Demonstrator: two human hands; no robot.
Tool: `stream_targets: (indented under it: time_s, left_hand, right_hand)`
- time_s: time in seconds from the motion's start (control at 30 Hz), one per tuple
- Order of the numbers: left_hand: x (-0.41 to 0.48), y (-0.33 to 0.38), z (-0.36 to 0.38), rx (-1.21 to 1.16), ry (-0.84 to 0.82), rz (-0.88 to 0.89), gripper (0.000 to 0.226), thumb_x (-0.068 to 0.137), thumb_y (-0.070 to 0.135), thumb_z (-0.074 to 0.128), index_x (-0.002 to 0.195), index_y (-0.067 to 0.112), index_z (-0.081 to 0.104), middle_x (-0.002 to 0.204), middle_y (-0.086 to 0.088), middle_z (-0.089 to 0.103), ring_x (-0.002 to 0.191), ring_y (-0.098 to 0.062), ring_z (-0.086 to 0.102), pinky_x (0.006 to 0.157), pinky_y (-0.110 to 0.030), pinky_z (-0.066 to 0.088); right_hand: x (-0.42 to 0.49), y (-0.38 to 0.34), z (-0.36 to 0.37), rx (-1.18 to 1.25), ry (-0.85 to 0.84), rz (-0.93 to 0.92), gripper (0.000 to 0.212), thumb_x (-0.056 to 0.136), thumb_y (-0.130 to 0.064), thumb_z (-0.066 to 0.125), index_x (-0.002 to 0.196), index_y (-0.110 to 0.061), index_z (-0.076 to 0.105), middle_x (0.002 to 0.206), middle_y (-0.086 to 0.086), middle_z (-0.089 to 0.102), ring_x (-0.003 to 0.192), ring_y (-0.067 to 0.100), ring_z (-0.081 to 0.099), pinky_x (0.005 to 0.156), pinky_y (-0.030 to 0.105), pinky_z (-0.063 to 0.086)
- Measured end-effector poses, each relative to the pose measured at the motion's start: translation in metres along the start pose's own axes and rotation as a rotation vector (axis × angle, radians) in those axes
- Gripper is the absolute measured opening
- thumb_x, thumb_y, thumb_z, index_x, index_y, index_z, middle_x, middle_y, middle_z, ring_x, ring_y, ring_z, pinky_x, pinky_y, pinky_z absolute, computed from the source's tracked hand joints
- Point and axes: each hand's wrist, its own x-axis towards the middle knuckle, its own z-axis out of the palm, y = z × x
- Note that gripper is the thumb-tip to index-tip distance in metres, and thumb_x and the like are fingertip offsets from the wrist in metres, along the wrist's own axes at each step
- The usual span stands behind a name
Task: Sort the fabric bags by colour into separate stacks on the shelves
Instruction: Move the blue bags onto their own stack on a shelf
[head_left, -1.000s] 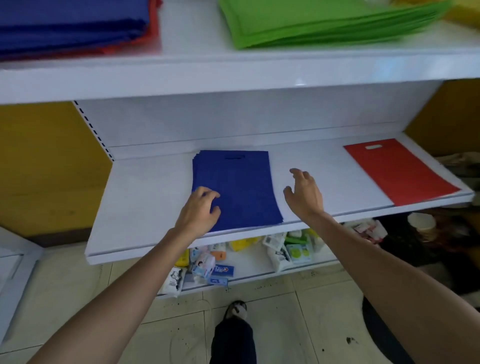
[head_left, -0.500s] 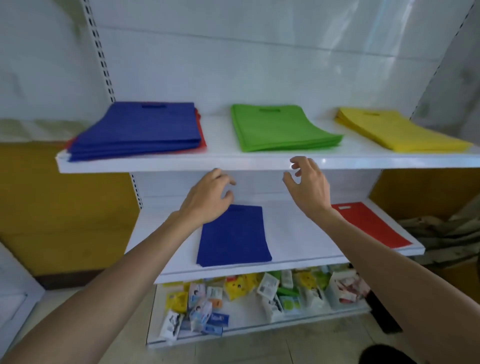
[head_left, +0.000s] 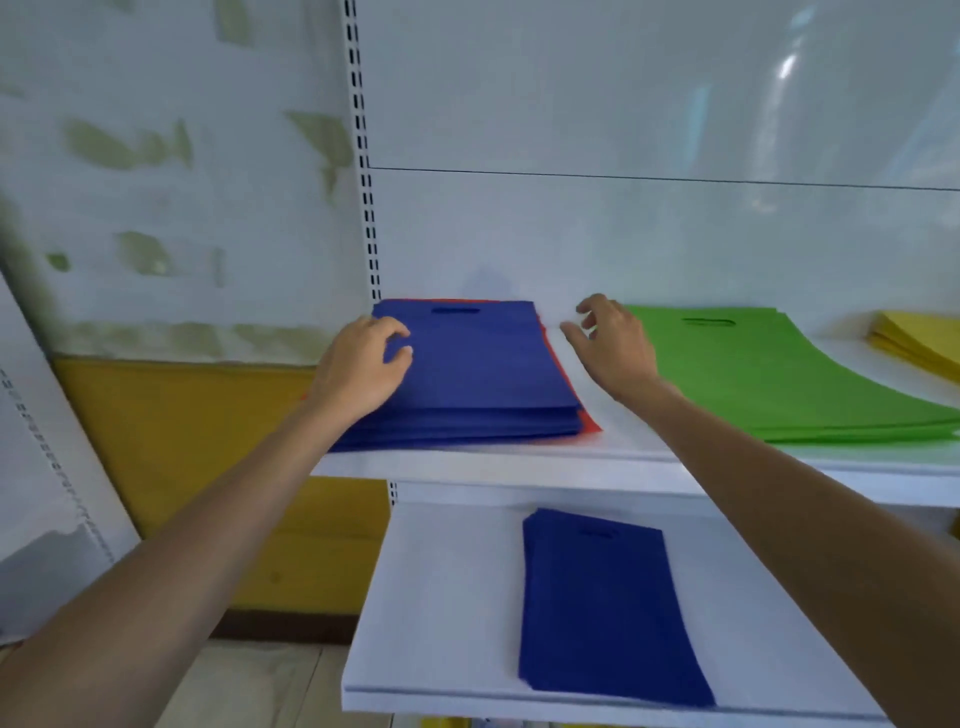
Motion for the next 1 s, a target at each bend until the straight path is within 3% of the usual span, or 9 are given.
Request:
stream_targets:
  time_s: [0.1, 0.2, 0.33, 0.4, 0.5, 0.63, 0.73, 0.9, 1.0]
  left_hand:
    - [0.022, -0.039, 0.008, 0.124, -0.1, -0.21, 0.038, 0.091, 0.037, 0.052, 0.114, 0.007, 0.058, 0.111, -0.013, 0.06, 0.106, -0.031, 0.056, 0.086, -0.038, 0.046]
    - [0.035, -0.058, 0.019, 0.081, -0.143, -0.283, 0.035, 0.087, 0.04, 0.056, 0.083, 0.005, 0.062, 0.082, -0.009, 0.061, 0.085, -0.029, 0.061, 0.064, -0.031, 0.04]
    - [0.052, -0.067, 0.027, -0.004, -0.055, -0.232, 0.027, 0.087, 0.025, 0.062, 0.105, 0.005, 0.063, 0.103, -0.004, 0.063, 0.094, -0.022, 0.057, 0.079, -0.031, 0.043]
    - [0.058, -0.069, 0.031, -0.006, 0.001, -0.182, 0.03, 0.087, 0.016, 0.063, 0.115, 0.007, 0.061, 0.111, -0.011, 0.06, 0.098, -0.025, 0.057, 0.085, -0.028, 0.041]
    - [0.058, -0.068, 0.033, -0.059, 0.087, -0.099, 0.024, 0.087, 0.006, 0.06, 0.111, 0.006, 0.062, 0.106, -0.013, 0.059, 0.088, -0.019, 0.054, 0.079, -0.021, 0.038]
    - [0.054, -0.065, 0.03, -0.059, 0.169, -0.02, 0.02, 0.089, 0.005, 0.057, 0.108, 0.006, 0.063, 0.102, -0.012, 0.058, 0.086, -0.022, 0.056, 0.076, -0.025, 0.042]
    - [0.051, -0.063, 0.025, -0.042, 0.156, 0.063, 0.019, 0.089, 0.004, 0.056, 0.105, 0.007, 0.065, 0.097, -0.011, 0.057, 0.083, -0.024, 0.057, 0.072, -0.025, 0.041]
    - [0.038, -0.049, 0.013, 0.055, 0.241, 0.302, 0.022, 0.084, -0.006, 0.057, 0.101, 0.002, 0.068, 0.094, -0.015, 0.06, 0.087, -0.031, 0.061, 0.07, -0.03, 0.043]
    - [0.032, -0.027, 0.011, 0.034, 0.249, 0.317, 0.026, 0.085, -0.006, 0.057, 0.109, 0.0, 0.066, 0.101, -0.017, 0.06, 0.092, -0.033, 0.061, 0.076, -0.033, 0.046]
  right_hand:
    - [0.026, -0.008, 0.037, -0.001, -0.108, 0.1, 0.038, 0.09, -0.03, 0.057, 0.115, -0.001, 0.053, 0.114, 0.019, 0.06, 0.107, 0.034, 0.054, 0.087, 0.037, 0.042]
    - [0.038, -0.008, 0.067, -0.022, -0.182, 0.258, 0.046, 0.092, -0.033, 0.054, 0.116, 0.006, 0.049, 0.12, 0.023, 0.055, 0.112, 0.037, 0.051, 0.085, 0.036, 0.04]
    - [0.046, -0.001, 0.087, -0.089, -0.189, 0.333, 0.037, 0.091, -0.037, 0.053, 0.096, 0.0, 0.057, 0.108, 0.019, 0.061, 0.098, 0.034, 0.056, 0.068, 0.03, 0.035]
    - [0.046, -0.002, 0.087, -0.095, -0.125, 0.324, 0.031, 0.092, -0.032, 0.055, 0.099, -0.002, 0.054, 0.107, 0.016, 0.06, 0.097, 0.033, 0.056, 0.068, 0.031, 0.036]
    - [0.042, -0.006, 0.085, -0.135, -0.021, 0.255, 0.026, 0.094, -0.024, 0.052, 0.109, -0.003, 0.048, 0.104, 0.015, 0.059, 0.095, 0.034, 0.055, 0.069, 0.034, 0.037]
    - [0.041, -0.008, 0.085, -0.166, 0.11, 0.113, 0.017, 0.091, -0.01, 0.05, 0.105, -0.001, 0.05, 0.109, 0.016, 0.055, 0.1, 0.034, 0.05, 0.07, 0.036, 0.035]
    - [0.04, -0.011, 0.08, 0.034, 0.162, -0.031, 0.012, 0.088, 0.001, 0.047, 0.1, 0.003, 0.05, 0.104, 0.019, 0.055, 0.093, 0.038, 0.051, 0.067, 0.037, 0.037]
    - [0.032, -0.019, 0.042, 0.168, 0.212, -0.138, 0.047, 0.087, 0.001, 0.047, 0.133, -0.006, 0.038, 0.124, 0.017, 0.056, 0.102, 0.038, 0.055, 0.08, 0.042, 0.044]
    - [0.019, -0.004, 0.01, 0.143, 0.244, -0.103, 0.069, 0.083, 0.002, 0.047, 0.146, -0.015, 0.025, 0.125, 0.017, 0.057, 0.088, 0.037, 0.057, 0.079, 0.038, 0.046]
